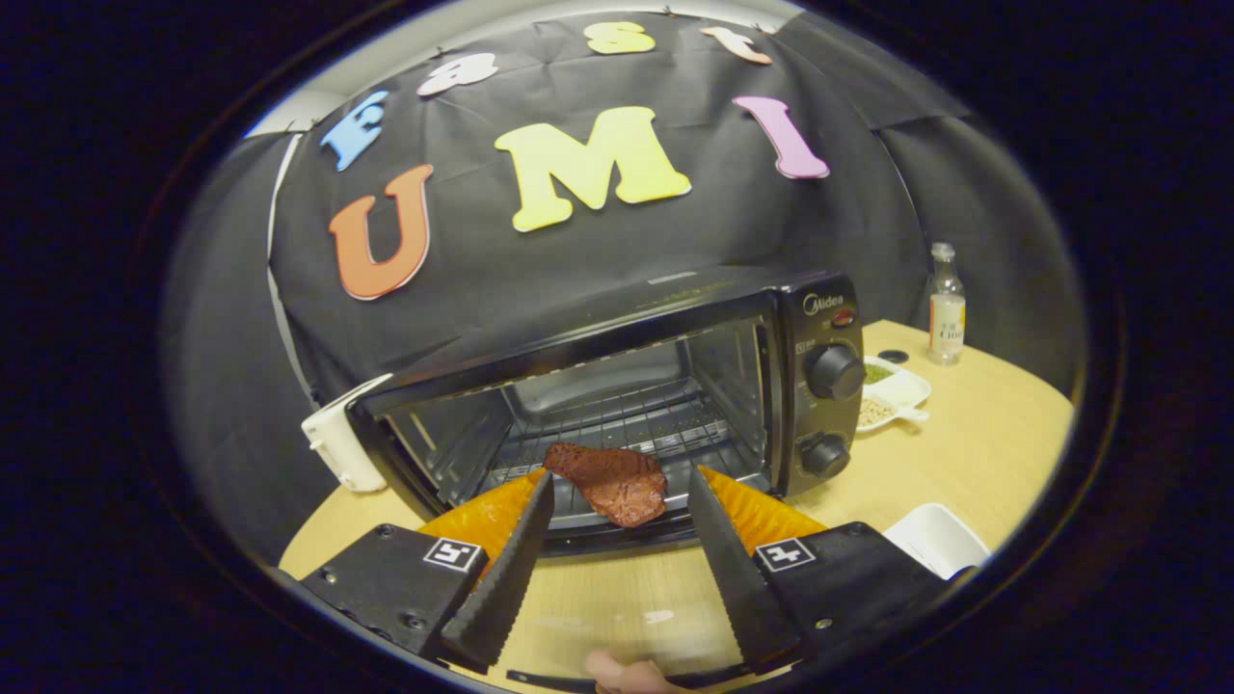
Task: Open the toaster oven, put the food inside, and close the toaster oven door.
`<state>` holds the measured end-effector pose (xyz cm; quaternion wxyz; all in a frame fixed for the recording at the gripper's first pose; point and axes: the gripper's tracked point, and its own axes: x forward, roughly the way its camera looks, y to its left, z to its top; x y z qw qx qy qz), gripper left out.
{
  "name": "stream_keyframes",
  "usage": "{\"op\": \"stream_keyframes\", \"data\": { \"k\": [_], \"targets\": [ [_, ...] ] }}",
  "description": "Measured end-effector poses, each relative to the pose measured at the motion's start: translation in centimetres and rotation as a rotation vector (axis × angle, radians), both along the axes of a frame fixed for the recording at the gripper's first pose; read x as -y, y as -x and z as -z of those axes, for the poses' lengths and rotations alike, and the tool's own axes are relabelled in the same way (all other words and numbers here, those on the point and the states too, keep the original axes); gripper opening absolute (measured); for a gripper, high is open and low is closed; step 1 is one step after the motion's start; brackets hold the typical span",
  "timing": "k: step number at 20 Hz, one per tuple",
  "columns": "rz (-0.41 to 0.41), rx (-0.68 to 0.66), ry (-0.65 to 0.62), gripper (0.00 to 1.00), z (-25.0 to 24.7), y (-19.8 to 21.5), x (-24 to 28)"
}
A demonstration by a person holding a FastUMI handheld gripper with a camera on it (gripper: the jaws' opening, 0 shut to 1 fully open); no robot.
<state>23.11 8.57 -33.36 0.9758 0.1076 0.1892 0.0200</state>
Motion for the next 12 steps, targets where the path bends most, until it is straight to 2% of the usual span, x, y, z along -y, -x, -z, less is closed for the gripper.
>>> {"op": "stream_keyframes", "data": {
  "k": [3,7,12],
  "targets": [
    [-0.047,0.001,0.049,0.94,-0.2,3.5,-0.3],
    [-0.054,-0.032,0.065,0.94,0.2,8.2,0.2],
    [-0.07,-0.096,0.177,0.95,2.6,12.6,0.5]
  ]
}}
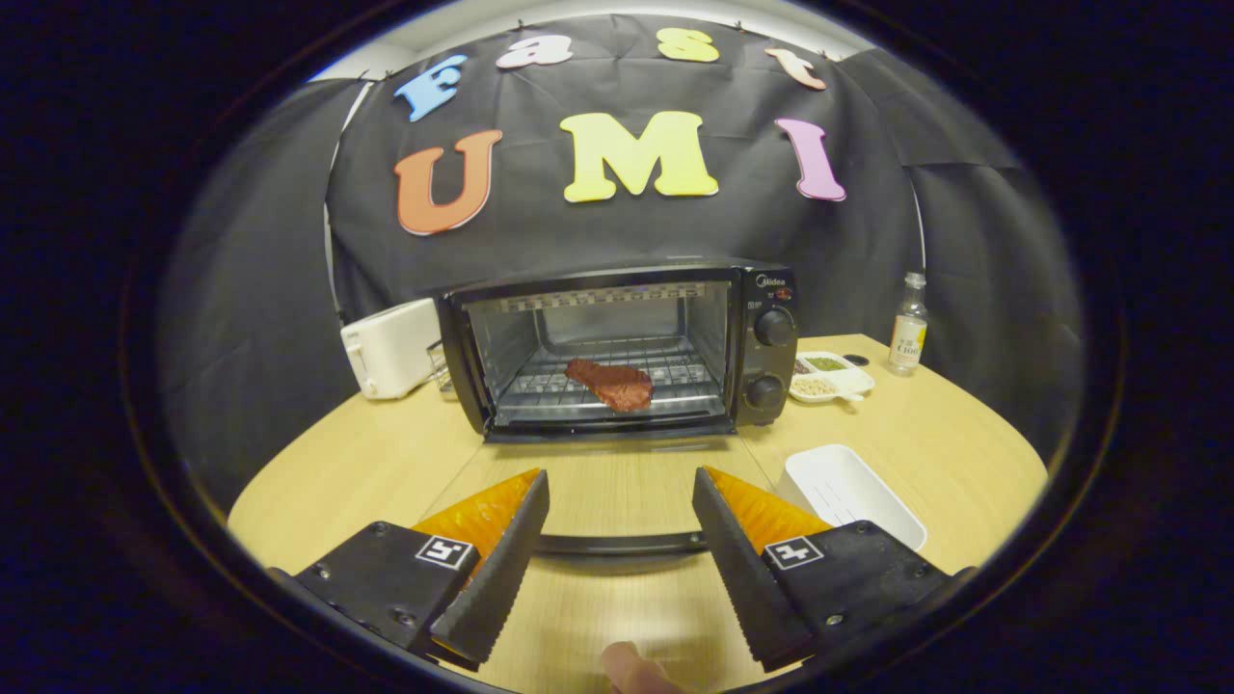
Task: Open the toaster oven, put the food inside, and close the toaster oven door.
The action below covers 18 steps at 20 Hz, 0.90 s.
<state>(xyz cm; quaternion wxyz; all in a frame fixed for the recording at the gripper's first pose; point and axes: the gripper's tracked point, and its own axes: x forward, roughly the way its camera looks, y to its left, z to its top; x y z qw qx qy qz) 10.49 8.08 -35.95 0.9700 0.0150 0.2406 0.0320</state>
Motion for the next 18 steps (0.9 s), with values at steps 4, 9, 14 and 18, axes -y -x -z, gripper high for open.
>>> {"op": "stream_keyframes", "data": {
  "k": [4,9,14,18],
  "targets": [
    [-0.039,-0.075,0.038,0.95,3.2,2.5,-0.9],
    [-0.045,-0.194,0.028,0.95,7.0,3.4,-1.8],
    [-0.002,-0.196,0.053,0.95,7.1,2.2,-0.8],
    [-0.017,-0.147,0.059,0.95,5.3,1.7,-1.2]
  ]
}}
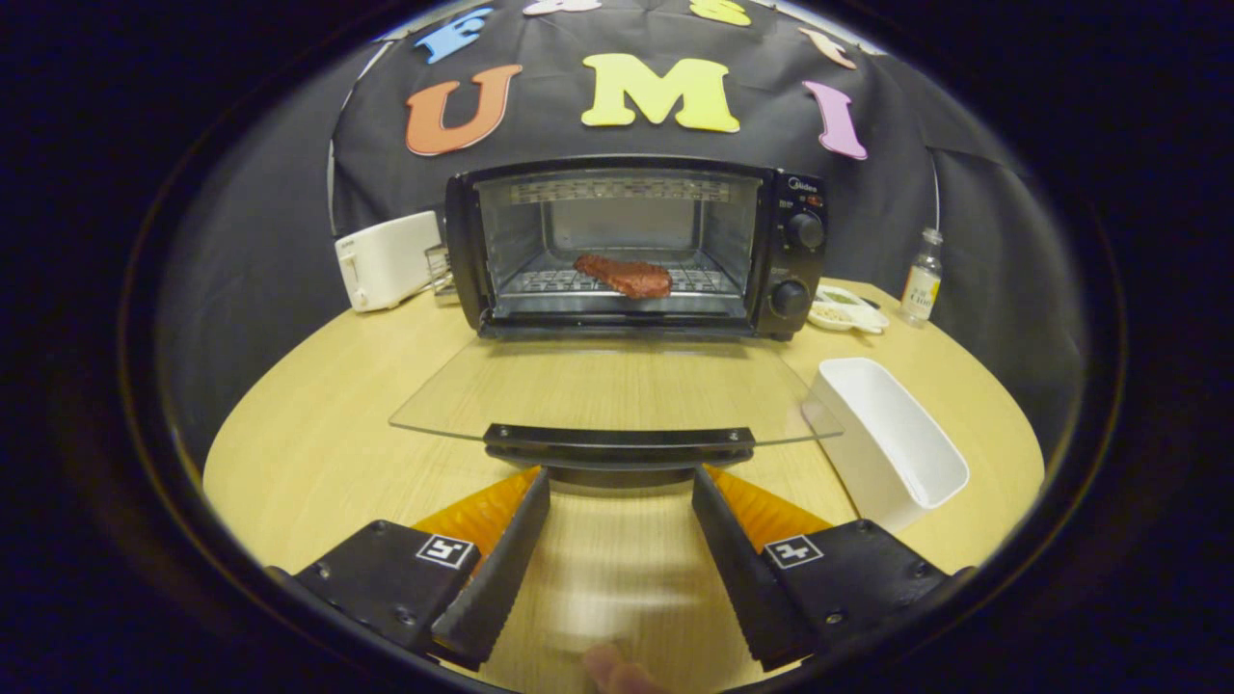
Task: Open the toaster oven, put the food inside, and close the toaster oven door.
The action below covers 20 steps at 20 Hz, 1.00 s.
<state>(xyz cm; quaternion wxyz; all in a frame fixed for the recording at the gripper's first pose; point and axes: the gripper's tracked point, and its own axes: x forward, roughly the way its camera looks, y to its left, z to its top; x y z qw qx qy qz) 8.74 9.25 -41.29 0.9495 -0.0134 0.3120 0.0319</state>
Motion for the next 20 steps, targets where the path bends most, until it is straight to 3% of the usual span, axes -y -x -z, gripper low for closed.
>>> {"op": "stream_keyframes", "data": {
  "k": [9,16,20],
  "targets": [
    [0.008,0.005,-0.004,0.95,-1.6,-0.5,0.1],
    [-0.016,-0.048,0.009,0.95,0.5,1.8,-0.9],
    [0.017,-0.071,0.008,0.95,1.8,0.7,-0.3]
  ]
}}
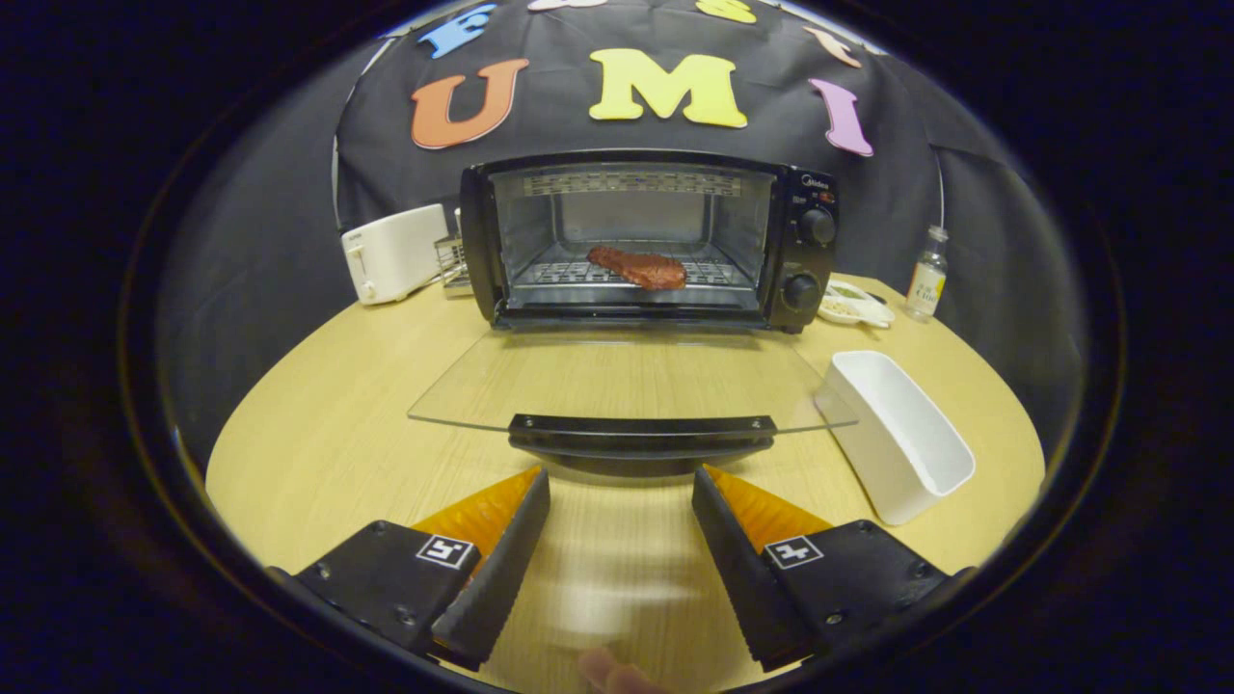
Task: Open the toaster oven, put the food inside, and close the toaster oven door.
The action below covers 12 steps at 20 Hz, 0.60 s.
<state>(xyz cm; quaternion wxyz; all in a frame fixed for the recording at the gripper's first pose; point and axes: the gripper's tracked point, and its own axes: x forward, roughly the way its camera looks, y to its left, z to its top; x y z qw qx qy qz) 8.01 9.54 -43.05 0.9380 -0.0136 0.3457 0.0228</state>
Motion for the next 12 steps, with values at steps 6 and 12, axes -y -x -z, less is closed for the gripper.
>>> {"op": "stream_keyframes", "data": {
  "k": [6,12],
  "targets": [
    [0.024,0.003,-0.027,0.95,-0.4,-0.1,0.2],
    [0.018,0.113,-0.002,0.95,-4.4,-1.2,-0.1]
  ]
}}
